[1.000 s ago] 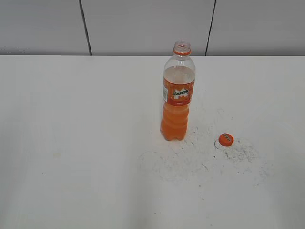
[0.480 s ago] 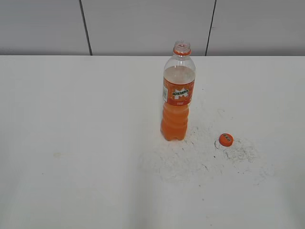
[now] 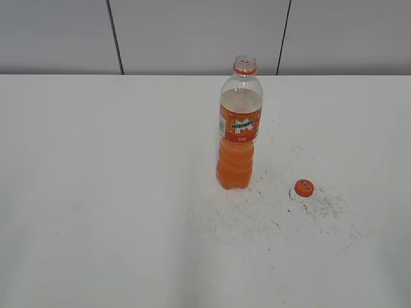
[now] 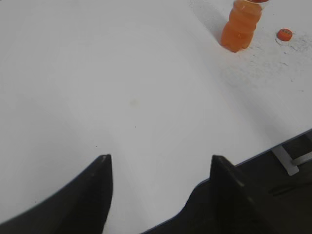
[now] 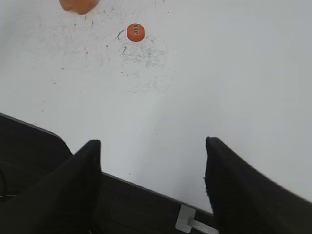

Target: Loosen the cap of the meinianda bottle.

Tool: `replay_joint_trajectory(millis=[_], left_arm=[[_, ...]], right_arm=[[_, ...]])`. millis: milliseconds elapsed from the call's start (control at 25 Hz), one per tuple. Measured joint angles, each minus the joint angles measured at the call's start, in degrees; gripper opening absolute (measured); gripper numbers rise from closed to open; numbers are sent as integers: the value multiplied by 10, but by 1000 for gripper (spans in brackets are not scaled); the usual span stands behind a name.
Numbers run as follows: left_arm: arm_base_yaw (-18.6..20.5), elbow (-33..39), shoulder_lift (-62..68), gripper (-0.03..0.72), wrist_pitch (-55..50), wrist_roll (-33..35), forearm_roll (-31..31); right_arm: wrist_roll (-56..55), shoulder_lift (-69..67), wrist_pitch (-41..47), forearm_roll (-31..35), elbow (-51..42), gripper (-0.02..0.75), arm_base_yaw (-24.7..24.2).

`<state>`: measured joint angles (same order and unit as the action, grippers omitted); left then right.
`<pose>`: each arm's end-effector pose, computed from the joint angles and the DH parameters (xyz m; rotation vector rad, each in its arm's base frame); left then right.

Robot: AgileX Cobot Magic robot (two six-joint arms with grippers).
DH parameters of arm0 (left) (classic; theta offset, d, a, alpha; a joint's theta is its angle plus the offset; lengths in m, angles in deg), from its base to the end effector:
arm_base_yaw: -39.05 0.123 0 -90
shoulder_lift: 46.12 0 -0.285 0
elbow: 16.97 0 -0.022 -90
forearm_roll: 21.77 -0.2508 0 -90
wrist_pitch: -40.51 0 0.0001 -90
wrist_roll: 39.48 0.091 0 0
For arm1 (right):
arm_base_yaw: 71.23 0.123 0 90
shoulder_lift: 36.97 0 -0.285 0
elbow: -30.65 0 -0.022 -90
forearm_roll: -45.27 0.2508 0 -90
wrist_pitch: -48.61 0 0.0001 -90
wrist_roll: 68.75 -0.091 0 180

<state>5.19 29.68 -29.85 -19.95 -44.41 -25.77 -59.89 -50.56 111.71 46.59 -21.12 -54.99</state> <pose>0.0160 -0.0041 0.2866 0.5431 2.0979 -0.3066 0.0119 0.0054 0.2579 -0.4870 2.1901 0.0983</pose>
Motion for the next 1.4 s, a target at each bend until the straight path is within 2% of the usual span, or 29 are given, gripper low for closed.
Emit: replay_joint_trajectory(millis=[120,200,320,680,800,960,1400], left_arm=[[3,0,0,487,0,0,0],[19,0,0,487,0,0,1],[67,0,-6,487,0,0,1],[243,0,-87,487,1,0,0],[282,0,-88,487,1,0,0],[296,0,-88,487,1,0,0],[297,0,-88,487,1,0,0]], right_arm=[[0,0,-1,0,0,493,0],[0,0,-1,0,0,493,0],[-1,0,-1,0,0,493,-8],[-1,9,-1,0,0,493,-102],[-1,46,-2,0,0,493,-122],[-1,62,-2,1,0,493,-132],[-1,62,-2,3,1,493,-132]])
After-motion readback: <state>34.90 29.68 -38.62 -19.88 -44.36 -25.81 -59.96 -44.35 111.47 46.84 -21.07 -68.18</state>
